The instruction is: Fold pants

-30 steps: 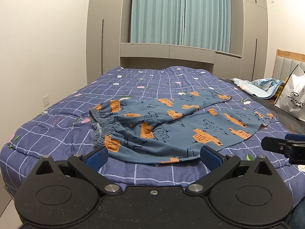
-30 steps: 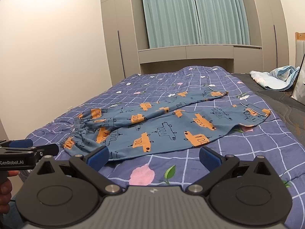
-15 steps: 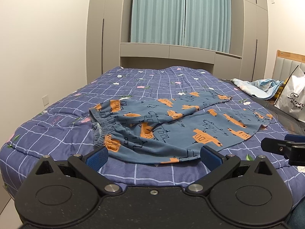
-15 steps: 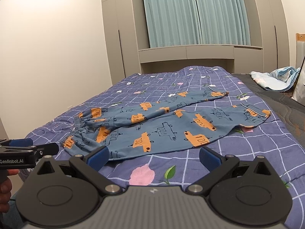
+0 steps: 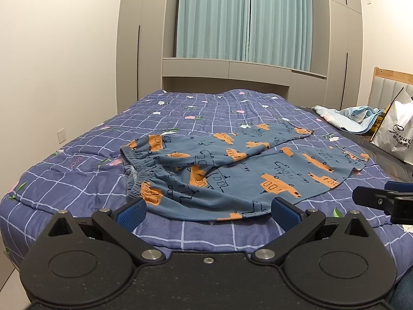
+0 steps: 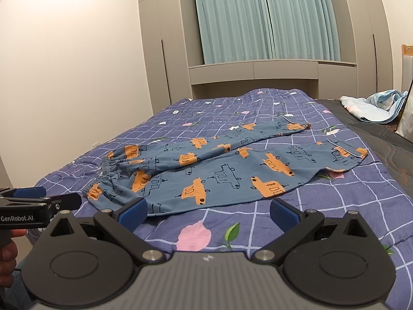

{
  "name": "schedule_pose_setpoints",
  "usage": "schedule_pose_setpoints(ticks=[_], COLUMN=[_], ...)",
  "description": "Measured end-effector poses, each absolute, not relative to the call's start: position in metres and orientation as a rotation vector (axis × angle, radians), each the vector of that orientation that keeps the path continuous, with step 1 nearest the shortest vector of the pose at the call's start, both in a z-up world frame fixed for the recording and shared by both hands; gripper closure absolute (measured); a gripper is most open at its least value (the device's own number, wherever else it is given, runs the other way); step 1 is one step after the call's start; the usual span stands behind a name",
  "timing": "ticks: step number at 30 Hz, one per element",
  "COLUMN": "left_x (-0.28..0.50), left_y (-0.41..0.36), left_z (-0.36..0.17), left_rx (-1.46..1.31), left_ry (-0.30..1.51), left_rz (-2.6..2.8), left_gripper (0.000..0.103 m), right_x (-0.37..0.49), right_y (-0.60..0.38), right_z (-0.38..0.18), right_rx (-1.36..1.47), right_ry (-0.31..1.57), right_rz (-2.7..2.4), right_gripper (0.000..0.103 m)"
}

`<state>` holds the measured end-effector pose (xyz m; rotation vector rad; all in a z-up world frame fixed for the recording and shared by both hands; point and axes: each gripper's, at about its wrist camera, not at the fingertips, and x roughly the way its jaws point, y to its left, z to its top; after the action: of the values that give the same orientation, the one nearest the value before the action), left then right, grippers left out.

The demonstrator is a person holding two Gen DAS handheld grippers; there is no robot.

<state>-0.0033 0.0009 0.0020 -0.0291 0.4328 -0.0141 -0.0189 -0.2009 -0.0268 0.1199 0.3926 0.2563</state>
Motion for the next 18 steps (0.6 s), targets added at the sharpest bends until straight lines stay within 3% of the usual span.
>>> schedule_pose_setpoints(ticks=[18], left_x=[0.008], left_y=[0.004], left_z=[-0.003], left_rx=[-0.044], left_ry=[0.468], left_rz=[-0.008], left_gripper=[0.0], right_x=[-0.012], right_y=[-0.198], right_z=[-0.03], right_rx=[0.102], right_ry=[0.414], right_rz=[0.267], right_gripper=[0.0])
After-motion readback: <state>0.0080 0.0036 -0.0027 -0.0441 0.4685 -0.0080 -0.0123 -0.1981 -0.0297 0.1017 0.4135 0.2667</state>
